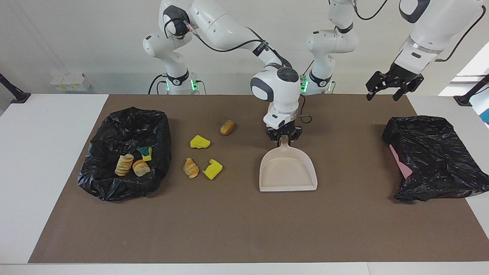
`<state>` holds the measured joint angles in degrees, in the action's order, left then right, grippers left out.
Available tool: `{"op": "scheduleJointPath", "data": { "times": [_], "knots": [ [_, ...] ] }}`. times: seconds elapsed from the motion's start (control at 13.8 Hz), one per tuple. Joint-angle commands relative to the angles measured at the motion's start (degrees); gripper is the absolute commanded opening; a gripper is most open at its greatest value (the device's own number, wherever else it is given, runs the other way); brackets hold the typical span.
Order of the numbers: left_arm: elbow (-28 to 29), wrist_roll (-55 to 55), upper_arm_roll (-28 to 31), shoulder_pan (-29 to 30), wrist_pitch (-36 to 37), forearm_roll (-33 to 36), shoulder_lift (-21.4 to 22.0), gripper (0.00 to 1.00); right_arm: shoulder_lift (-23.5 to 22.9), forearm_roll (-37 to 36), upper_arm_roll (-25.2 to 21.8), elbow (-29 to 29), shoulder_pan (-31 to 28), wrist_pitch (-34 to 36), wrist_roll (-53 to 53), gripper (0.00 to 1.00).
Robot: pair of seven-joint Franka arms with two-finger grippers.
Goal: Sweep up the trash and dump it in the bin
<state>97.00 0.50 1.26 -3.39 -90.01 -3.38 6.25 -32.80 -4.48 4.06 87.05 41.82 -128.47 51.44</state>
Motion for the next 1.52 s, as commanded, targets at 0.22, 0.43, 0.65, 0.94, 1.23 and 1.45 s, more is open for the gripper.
{"op": "scheduleJointPath", "data": {
  "times": [0.22, 0.43, 0.65, 0.94, 1.23, 1.45],
  "knots": [
    [1.4, 0.1, 0.0, 0.1, -0.8, 0.0, 1.3, 1.00, 5.5, 3.7, 0.4, 0.0, -2.4, 4.3, 1.9, 0.98],
    [1.4, 0.1, 0.0, 0.1, -1.0, 0.0, 1.3, 1.00, 9.8, 6.7, 0.4, 0.6, -1.3, 12.0, 6.4, 0.97],
    [1.4, -0.2, -0.1, -0.3, -1.4, 0.0, 1.2, 1.00, 14.3, 7.7, 0.5, 4.4, 1.9, 18.0, 11.9, 0.97],
    [0.7, -0.4, -0.6, -0.8, -1.8, -0.2, 0.6, 1.00, 21.4, 9.6, 0.6, 16.4, 5.5, 15.8, 17.8, 0.97],
    [-5.5, -0.5, -0.8, -0.8, 3.0, -0.5, -4.1, 1.00, 26.1, 14.9, 0.7, 28.1, 10.6, 7.1, 19.4, 0.98],
    [-6.5, -0.4, -0.8, -1.3, 2.6, 0.5, -5.1, 1.00, 26.1, 14.9, 0.6, 32.7, 13.6, 2.4, 24.2, 0.98]
  ]
}}
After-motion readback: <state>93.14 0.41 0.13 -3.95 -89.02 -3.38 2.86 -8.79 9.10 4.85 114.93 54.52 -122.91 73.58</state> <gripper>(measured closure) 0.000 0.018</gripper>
